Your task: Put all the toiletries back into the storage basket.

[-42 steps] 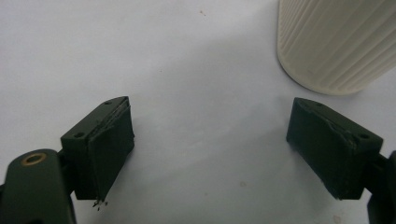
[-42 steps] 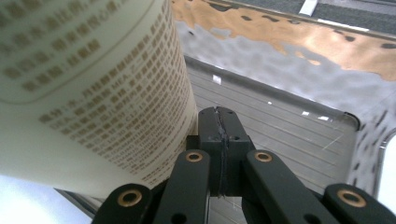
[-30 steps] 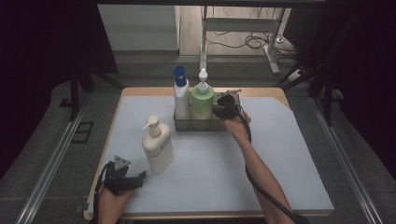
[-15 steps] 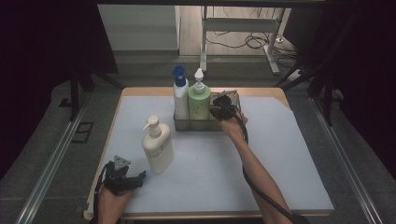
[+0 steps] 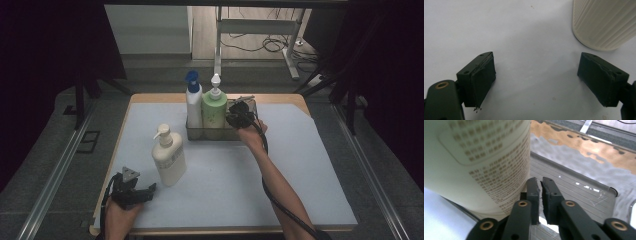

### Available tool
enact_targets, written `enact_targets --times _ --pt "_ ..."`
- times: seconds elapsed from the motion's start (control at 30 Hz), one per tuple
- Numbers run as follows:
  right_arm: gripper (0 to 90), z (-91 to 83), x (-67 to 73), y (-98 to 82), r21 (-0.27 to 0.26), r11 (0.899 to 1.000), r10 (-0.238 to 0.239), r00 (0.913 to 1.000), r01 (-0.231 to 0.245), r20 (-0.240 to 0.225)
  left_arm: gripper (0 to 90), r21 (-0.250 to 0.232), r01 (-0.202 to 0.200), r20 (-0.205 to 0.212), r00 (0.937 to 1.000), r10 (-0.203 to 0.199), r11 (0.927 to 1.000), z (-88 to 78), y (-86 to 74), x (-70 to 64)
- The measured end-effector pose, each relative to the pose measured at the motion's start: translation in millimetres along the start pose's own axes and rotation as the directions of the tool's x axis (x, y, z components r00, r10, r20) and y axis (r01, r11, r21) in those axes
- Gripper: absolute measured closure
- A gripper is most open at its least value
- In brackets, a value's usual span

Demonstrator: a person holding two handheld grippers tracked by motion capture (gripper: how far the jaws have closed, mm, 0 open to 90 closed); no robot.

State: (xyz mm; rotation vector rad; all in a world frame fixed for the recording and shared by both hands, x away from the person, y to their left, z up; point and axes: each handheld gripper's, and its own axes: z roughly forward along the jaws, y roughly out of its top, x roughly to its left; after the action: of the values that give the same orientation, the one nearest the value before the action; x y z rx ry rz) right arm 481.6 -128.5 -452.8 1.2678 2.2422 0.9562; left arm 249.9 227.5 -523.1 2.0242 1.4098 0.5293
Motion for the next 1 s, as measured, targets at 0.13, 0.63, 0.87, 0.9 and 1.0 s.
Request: enact_targets --times 0.13,0.63,0.87,0.9,1.0 --pt "75.2 -8.3 -2.5 0.8 -0.012 1.000 -0.012 0.9999 0.011 -0.006 14.5 0.000 0.000 0.000 1.0000 0.000 1.0000 0.0 0.0 0.0" --pt "42.1 -39.0 -6.3 -5.1 -0.072 0.995 -0.070 0.9936 0.064 -0.089 14.4 -0.003 0.004 0.000 1.0000 -0.004 1.0000 0.2 -0.1 -0.1" --pt "34.6 -58.5 -7.0 -9.5 -0.088 0.993 -0.091 0.9865 0.079 -0.136 14.4 -0.003 0.003 0.000 1.0000 -0.003 1.0000 0.2 -0.1 -0.1" --pt "33.5 -59.9 -7.1 -10.6 -0.089 0.993 -0.093 0.9864 0.082 -0.136 14.4 -0.003 0.003 0.000 1.0000 -0.003 1.0000 0.2 -0.1 -0.1" --pt "30.5 -66.9 -8.4 -15.0 -0.088 0.991 -0.112 0.9829 0.100 -0.146 14.4 -0.001 0.001 0.001 1.0000 -0.001 1.0000 0.0 -0.1 0.0"
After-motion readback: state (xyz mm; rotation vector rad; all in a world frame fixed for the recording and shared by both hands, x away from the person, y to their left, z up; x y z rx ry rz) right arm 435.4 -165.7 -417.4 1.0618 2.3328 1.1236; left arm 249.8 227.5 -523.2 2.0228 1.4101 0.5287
